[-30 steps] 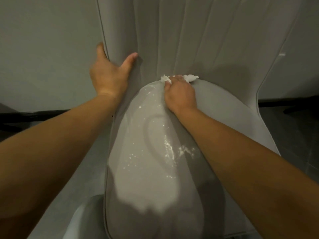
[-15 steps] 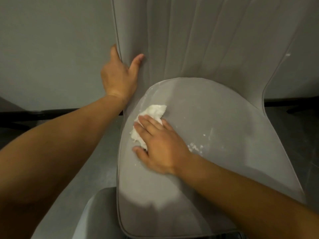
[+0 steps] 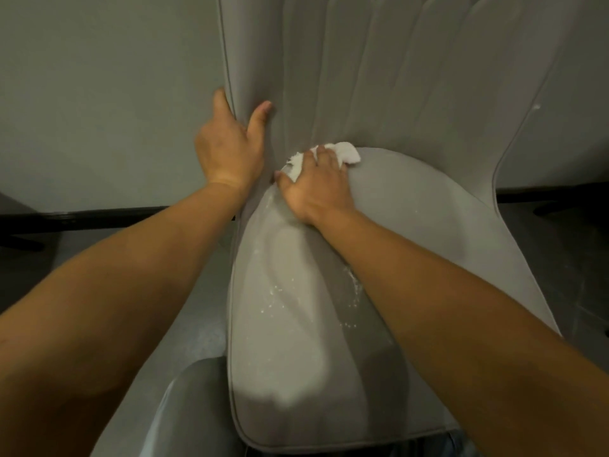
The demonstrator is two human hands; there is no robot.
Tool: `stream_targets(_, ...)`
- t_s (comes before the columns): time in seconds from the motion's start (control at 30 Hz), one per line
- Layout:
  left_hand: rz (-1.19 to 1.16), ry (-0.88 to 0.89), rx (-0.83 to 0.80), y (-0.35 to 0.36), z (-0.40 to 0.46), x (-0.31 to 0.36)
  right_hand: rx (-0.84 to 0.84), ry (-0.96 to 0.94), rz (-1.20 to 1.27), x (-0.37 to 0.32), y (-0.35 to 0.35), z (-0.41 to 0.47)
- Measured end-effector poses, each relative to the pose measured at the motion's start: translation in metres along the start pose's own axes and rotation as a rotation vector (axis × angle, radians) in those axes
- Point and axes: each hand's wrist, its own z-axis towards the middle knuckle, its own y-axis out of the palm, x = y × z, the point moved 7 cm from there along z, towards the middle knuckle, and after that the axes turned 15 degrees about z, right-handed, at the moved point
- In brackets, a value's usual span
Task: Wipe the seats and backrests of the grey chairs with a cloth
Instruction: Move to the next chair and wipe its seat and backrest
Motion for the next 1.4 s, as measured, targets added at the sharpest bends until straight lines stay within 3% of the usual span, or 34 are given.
stream_targets(0.27,0.026,0.010,0.011,-0.004,-0.001,0.002,-0.210,-0.371,0.097,-0.037,0.008,-0.069)
stream_targets(0.37,0.006,0.005,-0.002,-0.005,-0.003,0.003,-0.294,-0.472,0.021,-0.032,0.012,-0.096)
stream_targets(0.83,0.071,0.024,0.008,-0.005,-0.002,0.004,-0.240,-0.187,-0.256,0.039,-0.029,0.007)
stream_targets(1.03,0.054,0.001,0.032,-0.005,-0.003,0.004,-0.058,0.108,-0.069,0.026,-0.009,-0.004)
stream_targets(1.2,0.058,-0.006,0.049,-0.007,-0.003,0.003,-0.112,-0.082,-0.044,-0.018,0.016,-0.019)
stream_targets(1.33,0.057,0.013,0.059,-0.007,-0.003,0.003,-0.306,-0.390,-0.234,0.013,-0.017,-0.013)
stream_targets(1.4,0.068,0.014,0.073,-0.009,-0.002,0.004,-0.275,-0.300,-0.354,0.056,-0.054,0.008)
